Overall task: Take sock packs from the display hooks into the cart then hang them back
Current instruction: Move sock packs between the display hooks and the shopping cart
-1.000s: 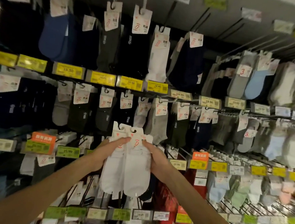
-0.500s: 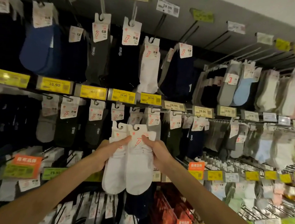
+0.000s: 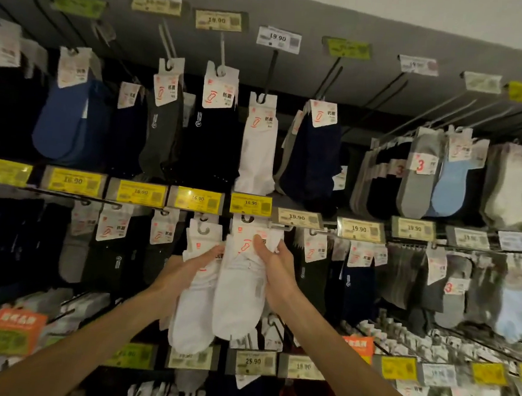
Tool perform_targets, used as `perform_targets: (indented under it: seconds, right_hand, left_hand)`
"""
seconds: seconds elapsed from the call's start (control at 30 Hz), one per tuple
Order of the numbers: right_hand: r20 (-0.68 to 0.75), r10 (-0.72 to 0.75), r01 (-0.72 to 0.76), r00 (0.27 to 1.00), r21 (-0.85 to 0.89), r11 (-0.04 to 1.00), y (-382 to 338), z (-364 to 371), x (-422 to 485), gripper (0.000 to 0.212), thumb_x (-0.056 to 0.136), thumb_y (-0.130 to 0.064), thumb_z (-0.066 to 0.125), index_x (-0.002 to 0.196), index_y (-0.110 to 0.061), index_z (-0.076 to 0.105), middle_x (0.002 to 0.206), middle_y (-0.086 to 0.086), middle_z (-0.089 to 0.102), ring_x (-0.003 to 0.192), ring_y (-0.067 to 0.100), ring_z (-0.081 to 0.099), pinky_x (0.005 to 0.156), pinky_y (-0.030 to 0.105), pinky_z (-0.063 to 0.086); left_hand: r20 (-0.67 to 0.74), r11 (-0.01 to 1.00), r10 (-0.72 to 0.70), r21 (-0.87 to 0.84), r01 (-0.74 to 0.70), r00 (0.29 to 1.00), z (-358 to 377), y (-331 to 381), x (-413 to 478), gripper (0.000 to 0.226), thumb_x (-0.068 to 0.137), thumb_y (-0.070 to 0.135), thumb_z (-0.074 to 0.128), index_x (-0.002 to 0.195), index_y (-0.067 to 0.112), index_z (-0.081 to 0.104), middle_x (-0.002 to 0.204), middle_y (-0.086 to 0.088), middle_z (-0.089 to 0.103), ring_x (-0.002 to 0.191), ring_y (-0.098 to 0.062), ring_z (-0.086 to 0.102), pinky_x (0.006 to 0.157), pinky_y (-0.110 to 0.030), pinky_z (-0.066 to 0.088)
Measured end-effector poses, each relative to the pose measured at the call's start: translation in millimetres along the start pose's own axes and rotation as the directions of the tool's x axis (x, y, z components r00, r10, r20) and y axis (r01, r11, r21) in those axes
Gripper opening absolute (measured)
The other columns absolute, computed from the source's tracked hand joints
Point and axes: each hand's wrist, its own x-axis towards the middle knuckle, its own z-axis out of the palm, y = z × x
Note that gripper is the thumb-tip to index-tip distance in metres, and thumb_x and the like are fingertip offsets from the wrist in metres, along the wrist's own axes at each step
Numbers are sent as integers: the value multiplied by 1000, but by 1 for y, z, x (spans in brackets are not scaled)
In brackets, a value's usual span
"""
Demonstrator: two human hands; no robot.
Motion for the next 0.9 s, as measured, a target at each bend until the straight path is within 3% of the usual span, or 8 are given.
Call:
perform_targets:
  seconds: [0.1,0.33,0.43,0.53,0.63,0.7,0.8,0.9]
  right_hand:
    - [-7,-4,4,1000,-12,1000,-3,0,9,31,90,-15,67,120,-11,60,103,7,74,93,23,72,71,36,59]
    - [-55,1,-4,999,-59,998,6,0,27,22,89,-16,69,109,-17,61,96,4,76,90,21,73,83,41,58]
    - [-79,11,-17,997,-82,996,13,1,35,26,88,-20,71,111,-21,59,98,3,75,91,21,72,87,43,57]
    - [-91,-57,40,994,-176,984,18,1,42,26,90,-22,68,114,-20,58,104,2,72,95,18,70,86,38,57]
    - [-99,-133,88,986,-366,926,23,3,54,33,95,-29,61,125,-16,53,116,-2,66,103,14,64,85,27,53]
    - [-102,-123,63,987,-454,889,31,1,69,45,98,-36,54,137,-15,46,129,0,59,119,21,57,102,37,47]
    - [-111,-89,10,990,-574,818,41,0,95,48,102,-41,42,140,-13,42,137,8,54,126,29,51,109,47,40]
    - [-115,-77,-30,990,-726,688,52,-7,116,52,103,-41,37,143,-8,36,137,15,52,124,35,51,103,43,43]
  left_hand:
    - [19,1000,-19,-11,20,1000,1,-2,6,61,57,58,86,99,15,76,88,-5,78,84,-26,74,83,-41,58]
    - [-9,1000,0,7,0,1000,4,-1,15,31,75,45,80,91,19,74,73,7,76,75,-14,71,63,-26,53]
    - [-25,999,-27,24,27,999,0,-7,18,36,73,47,82,95,18,75,80,3,77,79,-16,72,67,-27,54]
    - [-41,998,-28,56,30,999,-10,-11,20,30,76,44,80,92,19,74,75,6,76,69,-7,71,55,-20,50]
    - [-81,994,-48,98,55,996,-23,-15,26,33,74,43,82,91,16,75,86,-4,77,78,-17,72,66,-25,53]
    - [-116,993,-60,92,71,991,-34,-17,30,37,71,44,84,92,15,75,90,-7,77,81,-22,73,71,-30,55]
    - [-122,994,-69,79,79,990,-45,-17,31,42,72,46,83,99,14,75,87,-6,77,80,-24,74,69,-30,56]
    - [-114,994,-89,53,95,989,-46,-15,27,38,77,39,81,100,9,74,82,-7,77,72,-22,74,58,-26,53]
